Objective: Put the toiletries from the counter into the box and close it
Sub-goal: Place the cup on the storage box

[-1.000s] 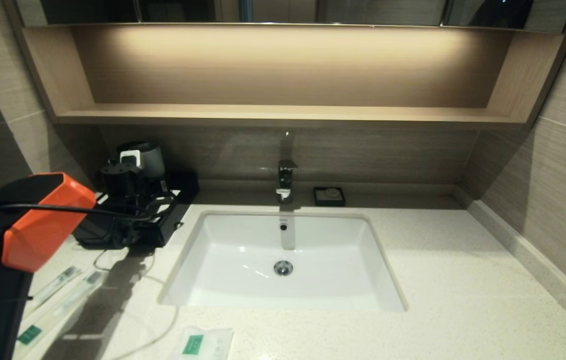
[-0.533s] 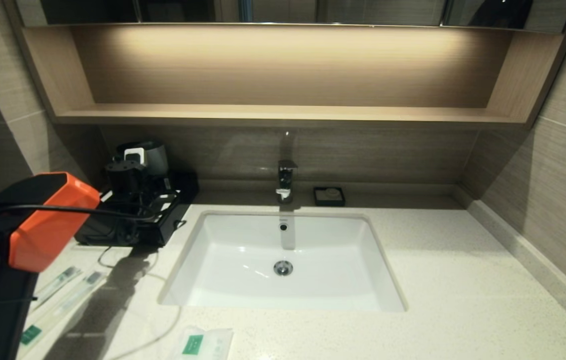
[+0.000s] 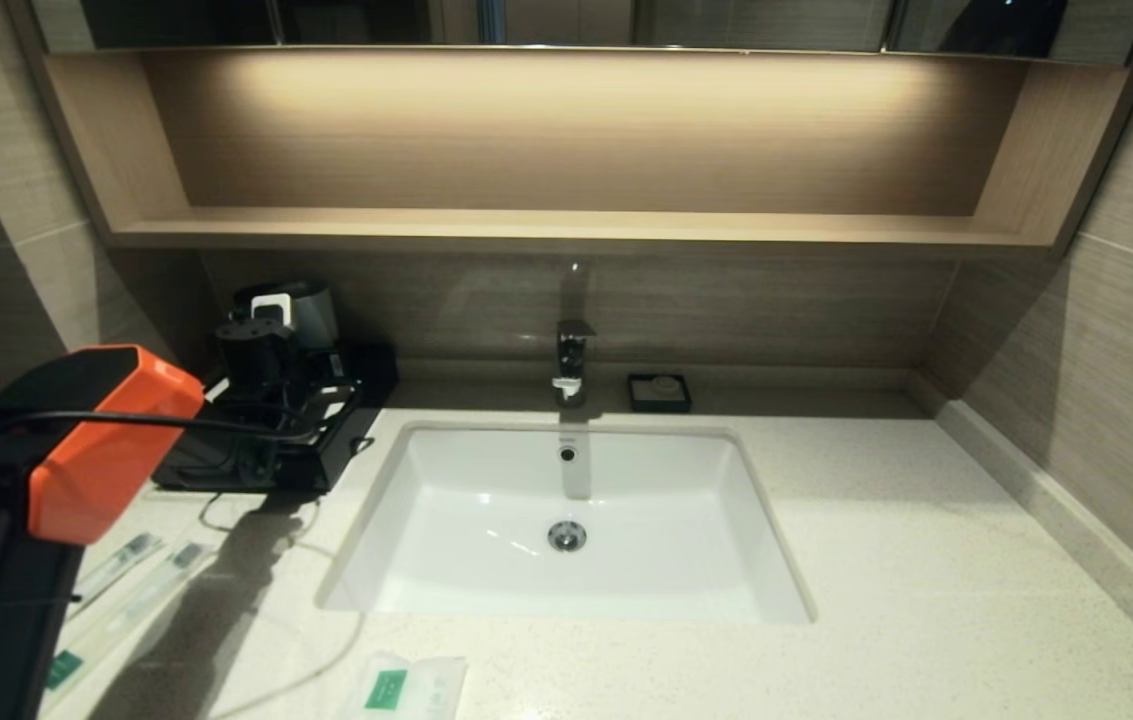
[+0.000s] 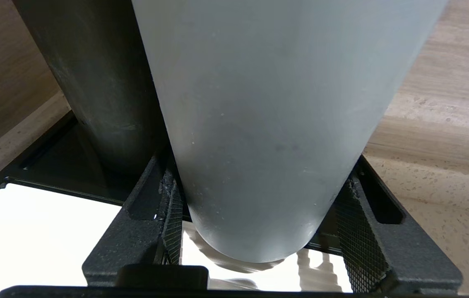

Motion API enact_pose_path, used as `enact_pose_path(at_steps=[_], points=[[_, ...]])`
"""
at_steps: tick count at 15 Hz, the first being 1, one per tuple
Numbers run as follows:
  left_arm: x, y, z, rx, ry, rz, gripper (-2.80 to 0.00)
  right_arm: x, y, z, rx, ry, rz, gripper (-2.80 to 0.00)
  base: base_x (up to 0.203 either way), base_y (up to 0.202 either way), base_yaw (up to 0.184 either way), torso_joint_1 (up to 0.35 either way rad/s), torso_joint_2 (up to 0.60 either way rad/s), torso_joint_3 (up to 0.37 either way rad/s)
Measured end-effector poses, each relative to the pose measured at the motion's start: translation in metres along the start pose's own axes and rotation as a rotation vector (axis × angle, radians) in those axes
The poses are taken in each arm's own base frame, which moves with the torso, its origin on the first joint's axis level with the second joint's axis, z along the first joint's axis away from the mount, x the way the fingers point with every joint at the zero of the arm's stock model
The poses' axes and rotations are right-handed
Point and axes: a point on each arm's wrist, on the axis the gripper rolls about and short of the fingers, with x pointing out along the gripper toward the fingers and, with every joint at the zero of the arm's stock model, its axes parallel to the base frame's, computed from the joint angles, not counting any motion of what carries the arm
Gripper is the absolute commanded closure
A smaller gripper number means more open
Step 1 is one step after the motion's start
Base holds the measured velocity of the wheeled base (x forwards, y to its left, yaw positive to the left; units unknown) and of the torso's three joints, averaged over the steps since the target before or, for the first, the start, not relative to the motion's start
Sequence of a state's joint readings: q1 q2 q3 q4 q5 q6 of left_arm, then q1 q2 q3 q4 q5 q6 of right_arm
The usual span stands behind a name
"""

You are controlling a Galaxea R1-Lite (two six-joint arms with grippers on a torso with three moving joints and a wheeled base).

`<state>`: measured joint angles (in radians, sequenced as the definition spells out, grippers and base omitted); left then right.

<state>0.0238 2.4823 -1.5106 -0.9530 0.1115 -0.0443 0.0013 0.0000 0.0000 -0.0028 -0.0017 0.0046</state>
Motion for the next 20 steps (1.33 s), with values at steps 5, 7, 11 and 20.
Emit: enact_pose_path(at_steps=[5,7,11,20], points=[[0.002,-0.001,0.000,0.000,-0.003,-0.001,0.00,0.000,0.000,0.000,0.000,0.000,0.000,0.00,0.000,0.000,0.000,0.000,0.00,0.000],[0.004,-0.001,0.001,-0.001,-0.010,-0.001,0.00,0.000,0.000,0.000,0.000,0.000,0.000,0.00,0.000,0.000,0.000,0.000,0.00,0.000],[0.010,-0.002,0.003,-0.001,-0.010,0.000,0.00,0.000,0.000,0.000,0.000,0.000,0.000,0.00,0.000,0.000,0.000,0.000,0.00,0.000],[0.016,-0.002,0.000,-0.002,-0.019,0.000,0.00,0.000,0.000,0.000,0.000,0.000,0.000,0.00,0.000,0.000,0.000,0.000,0.00,0.000]])
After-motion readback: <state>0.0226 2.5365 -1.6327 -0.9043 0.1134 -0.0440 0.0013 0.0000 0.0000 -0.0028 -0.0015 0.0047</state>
